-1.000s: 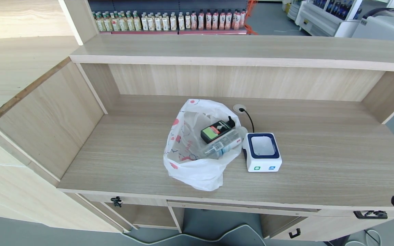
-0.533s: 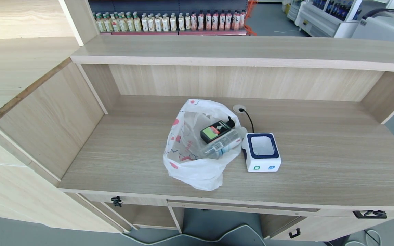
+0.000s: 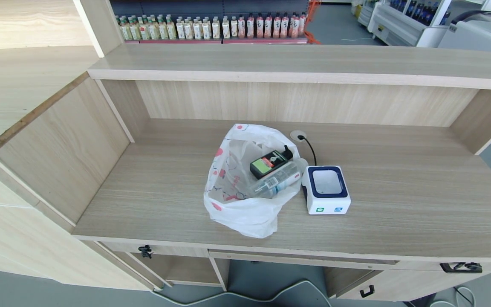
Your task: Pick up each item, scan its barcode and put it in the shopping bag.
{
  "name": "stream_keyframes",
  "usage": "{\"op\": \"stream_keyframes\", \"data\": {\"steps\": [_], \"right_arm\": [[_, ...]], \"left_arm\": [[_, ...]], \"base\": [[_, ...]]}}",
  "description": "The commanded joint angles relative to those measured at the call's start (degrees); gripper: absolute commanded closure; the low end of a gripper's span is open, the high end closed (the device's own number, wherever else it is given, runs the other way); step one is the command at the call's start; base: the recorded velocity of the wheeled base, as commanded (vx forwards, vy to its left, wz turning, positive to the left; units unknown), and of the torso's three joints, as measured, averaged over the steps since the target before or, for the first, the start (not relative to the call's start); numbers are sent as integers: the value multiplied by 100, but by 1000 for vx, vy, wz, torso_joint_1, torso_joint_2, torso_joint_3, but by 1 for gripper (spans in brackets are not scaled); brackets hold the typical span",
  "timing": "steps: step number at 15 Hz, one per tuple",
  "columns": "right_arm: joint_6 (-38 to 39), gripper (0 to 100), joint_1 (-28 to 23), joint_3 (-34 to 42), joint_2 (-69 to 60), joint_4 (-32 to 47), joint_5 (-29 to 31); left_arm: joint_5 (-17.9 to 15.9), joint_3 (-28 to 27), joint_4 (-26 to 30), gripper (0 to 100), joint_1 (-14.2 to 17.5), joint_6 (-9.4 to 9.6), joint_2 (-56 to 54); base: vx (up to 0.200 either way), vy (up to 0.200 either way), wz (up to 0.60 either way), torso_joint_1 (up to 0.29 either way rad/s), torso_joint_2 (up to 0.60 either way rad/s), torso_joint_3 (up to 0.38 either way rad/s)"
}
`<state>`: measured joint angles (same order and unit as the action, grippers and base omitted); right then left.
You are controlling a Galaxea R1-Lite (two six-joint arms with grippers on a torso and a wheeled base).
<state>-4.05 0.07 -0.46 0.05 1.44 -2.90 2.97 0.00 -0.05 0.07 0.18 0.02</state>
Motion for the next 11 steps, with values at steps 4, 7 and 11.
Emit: {"op": "stream_keyframes", "data": {"steps": [4,7,11], "right_arm": [[176,0,1,2,-5,32,0],[176,0,1,2,-5,32,0],[185,0,1,2,-5,32,0]], "left_arm": [[1,0,-4,0,1,-1,-2],[1,0,5,0,1,-1,-2],[1,0,-4,0,1,-1,-2]], "base": [[0,0,0,0,0,0],[0,0,0,0,0,0],[0,0,0,0,0,0]]}}
